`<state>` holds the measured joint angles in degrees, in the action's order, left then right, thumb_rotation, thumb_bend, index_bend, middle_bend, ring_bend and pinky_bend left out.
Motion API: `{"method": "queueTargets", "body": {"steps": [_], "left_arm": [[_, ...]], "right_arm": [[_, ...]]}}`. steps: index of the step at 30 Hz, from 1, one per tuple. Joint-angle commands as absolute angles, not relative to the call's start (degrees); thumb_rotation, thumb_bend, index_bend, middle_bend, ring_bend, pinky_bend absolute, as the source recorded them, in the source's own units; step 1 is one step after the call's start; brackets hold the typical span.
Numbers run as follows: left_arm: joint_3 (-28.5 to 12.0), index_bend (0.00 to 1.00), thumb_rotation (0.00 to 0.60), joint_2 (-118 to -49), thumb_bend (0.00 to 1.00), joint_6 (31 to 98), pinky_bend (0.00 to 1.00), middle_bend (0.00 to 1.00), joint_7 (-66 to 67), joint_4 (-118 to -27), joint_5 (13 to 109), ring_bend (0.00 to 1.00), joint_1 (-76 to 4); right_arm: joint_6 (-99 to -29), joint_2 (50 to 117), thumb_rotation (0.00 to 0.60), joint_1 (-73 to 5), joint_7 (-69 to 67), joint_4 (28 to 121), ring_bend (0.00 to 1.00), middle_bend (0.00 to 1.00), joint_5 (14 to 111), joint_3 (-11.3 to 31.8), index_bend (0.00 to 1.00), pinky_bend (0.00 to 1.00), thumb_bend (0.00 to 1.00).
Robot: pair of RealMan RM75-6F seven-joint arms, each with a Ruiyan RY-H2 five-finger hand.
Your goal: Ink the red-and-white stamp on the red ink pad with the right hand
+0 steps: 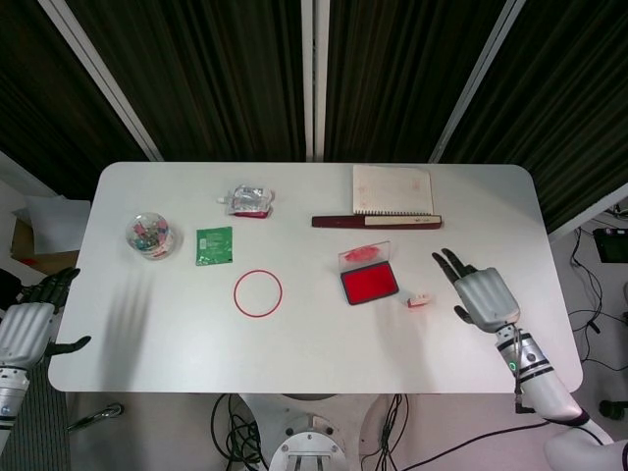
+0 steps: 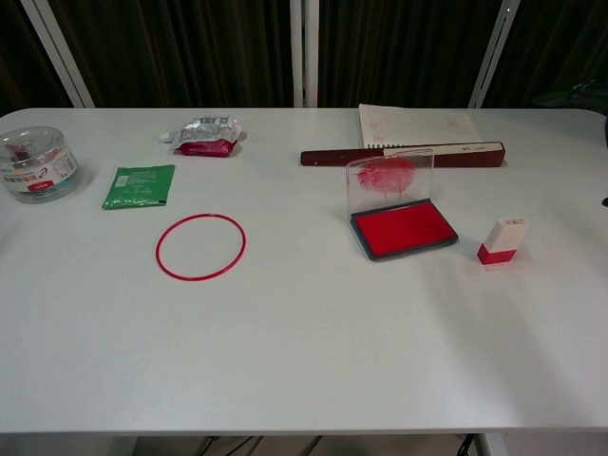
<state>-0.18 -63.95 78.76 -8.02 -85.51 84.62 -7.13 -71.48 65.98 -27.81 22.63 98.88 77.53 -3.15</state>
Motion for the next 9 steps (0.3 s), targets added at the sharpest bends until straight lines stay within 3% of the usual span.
{"method": "queueTargets", "body": {"steps": [1, 4, 9], "left_arm": [[-0.5, 0.04, 0.600, -64.4, 0.07, 80.1, 0.20, 0.07, -7.8, -85.6, 85.1, 0.08, -6.9], [-0.7, 0.04, 0.600, -65.2, 0.07, 81.9, 0.20, 0.07, -7.7, -85.0, 86.2, 0.08, -6.6], [-1.0, 0.04, 0.600, -64.9, 0.07, 82.7, 0.20, 0.07, -6.4, -85.0, 86.3, 0.08, -6.4]], "right_arm": [[-84.6, 61.3, 0.600, -18.3, 15.2, 99.5, 0.00, 0.00, 82.8, -4.8, 0.00, 0.00, 0.00], [-89.2, 64.2, 0.600, -14.6, 11.3, 93.7, 0.00, 0.00, 83.0, -4.1, 0.00, 0.00, 0.00], [-89.0, 67.1, 0.600, -12.0, 5.9, 87.9, 0.00, 0.00, 81.1, -2.9, 0.00, 0.00, 0.01]]}}
